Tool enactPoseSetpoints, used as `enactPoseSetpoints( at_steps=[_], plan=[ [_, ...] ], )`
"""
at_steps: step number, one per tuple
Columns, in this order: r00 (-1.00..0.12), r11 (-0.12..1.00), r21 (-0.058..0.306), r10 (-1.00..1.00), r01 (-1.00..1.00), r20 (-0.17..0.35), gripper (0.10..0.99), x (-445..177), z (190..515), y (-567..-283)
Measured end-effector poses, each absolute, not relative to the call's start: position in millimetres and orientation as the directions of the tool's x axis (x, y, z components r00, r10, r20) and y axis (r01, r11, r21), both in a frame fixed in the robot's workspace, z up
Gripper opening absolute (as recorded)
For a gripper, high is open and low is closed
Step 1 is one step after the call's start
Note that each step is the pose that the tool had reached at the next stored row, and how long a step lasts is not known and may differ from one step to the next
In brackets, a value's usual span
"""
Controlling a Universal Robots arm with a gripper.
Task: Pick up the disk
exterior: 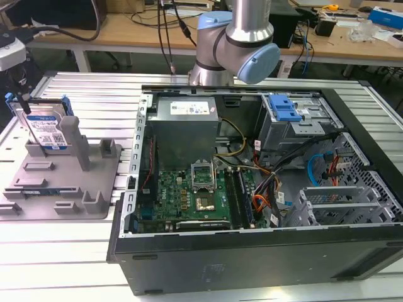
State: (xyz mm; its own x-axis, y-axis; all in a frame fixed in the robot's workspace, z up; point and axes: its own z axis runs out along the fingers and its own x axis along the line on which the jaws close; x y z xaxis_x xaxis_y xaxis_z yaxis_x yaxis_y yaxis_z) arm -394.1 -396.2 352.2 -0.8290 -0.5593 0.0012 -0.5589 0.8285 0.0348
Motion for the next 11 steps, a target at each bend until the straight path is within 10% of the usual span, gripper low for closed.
enactPoseSetpoints(
  at_steps=[11],
  plan=[
    [-0.649, 0.649, 0.035, -0.761, -0.76, 0.001, 0.541, -394.1, 350.3, -396.2]
  ],
)
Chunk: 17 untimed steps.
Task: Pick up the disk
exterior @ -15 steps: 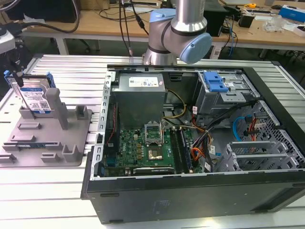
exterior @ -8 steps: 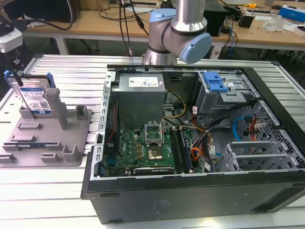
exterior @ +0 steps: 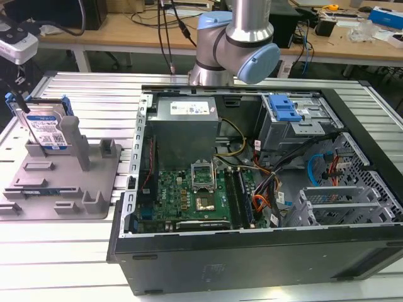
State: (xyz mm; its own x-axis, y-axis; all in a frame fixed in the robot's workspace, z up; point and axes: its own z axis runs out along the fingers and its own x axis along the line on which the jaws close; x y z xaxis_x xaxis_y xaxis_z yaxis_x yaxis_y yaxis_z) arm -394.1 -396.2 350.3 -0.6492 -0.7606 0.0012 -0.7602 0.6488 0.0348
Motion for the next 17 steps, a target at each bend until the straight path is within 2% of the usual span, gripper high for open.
enactPoseSetpoints(
  at_steps=[6, 17],
  plan=[
    [-0.55, 0.55, 0.035, -0.835, -0.835, 0.001, 0.541, -394.1, 349.4, -396.2],
    [-0.302, 0.302, 0.027, -0.953, -0.953, -0.002, 0.541, -394.1, 346.6, -396.2]
  ],
)
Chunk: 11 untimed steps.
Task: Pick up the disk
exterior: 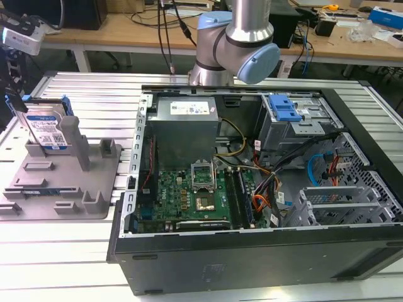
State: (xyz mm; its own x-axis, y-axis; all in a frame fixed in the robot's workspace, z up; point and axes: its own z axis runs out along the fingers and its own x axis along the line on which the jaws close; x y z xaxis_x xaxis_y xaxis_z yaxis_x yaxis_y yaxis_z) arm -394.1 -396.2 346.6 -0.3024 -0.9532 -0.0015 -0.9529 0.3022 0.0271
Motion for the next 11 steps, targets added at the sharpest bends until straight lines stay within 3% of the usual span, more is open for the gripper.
enactPoseSetpoints(
  at_steps=[11],
  plan=[
    [-0.051, 0.05, 0.016, -0.999, -0.999, -0.004, 0.541, -394.1, 343.9, -396.2]
  ],
)
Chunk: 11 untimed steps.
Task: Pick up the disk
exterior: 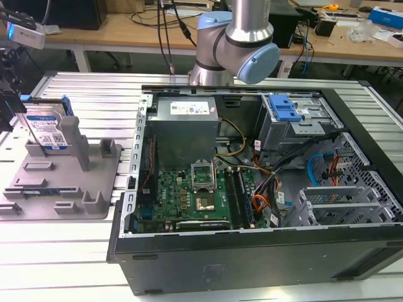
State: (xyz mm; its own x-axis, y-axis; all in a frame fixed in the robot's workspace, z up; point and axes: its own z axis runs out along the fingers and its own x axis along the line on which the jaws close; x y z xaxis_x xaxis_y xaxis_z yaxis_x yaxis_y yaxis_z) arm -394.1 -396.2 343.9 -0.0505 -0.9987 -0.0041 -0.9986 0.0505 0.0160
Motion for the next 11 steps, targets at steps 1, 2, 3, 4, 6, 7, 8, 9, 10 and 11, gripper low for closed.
enactPoseSetpoints(
  at_steps=[1, 2, 3, 4, 6, 7, 8, 9, 10, 11],
  plan=[
    [-0.049, 0.049, 0.016, -0.999, -0.999, -0.004, 0.541, -394.1, 343.9, -396.2],
    [-0.049, 0.049, 0.016, -0.999, -0.999, -0.004, 0.541, -394.1, 343.9, -396.2],
    [-0.049, 0.049, 0.016, -0.999, -0.999, -0.004, 0.541, -394.1, 343.8, -396.2],
    [-0.049, 0.049, 0.016, -0.999, -0.999, -0.003, 0.541, -394.1, 343.9, -396.2],
    [-0.049, 0.049, 0.016, -0.999, -0.999, -0.003, 0.541, -394.7, 343.8, -393.1],
    [-0.05, 0.05, 0.016, -0.999, -0.999, -0.003, 0.541, -395.9, 343.8, -390.2],
    [-0.05, 0.05, 0.016, -0.999, -0.999, -0.003, 0.541, -397.2, 343.8, -387.6],
    [-0.05, 0.05, 0.016, -0.999, -0.999, -0.003, 0.541, -398.1, 343.9, -385.5],
    [-0.05, 0.05, 0.016, -0.999, -0.999, -0.003, 0.541, -399.8, 343.9, -380.7],
    [-0.05, 0.05, 0.016, -0.999, -0.999, -0.003, 0.541, -400.9, 343.8, -377.0]
  ],
)
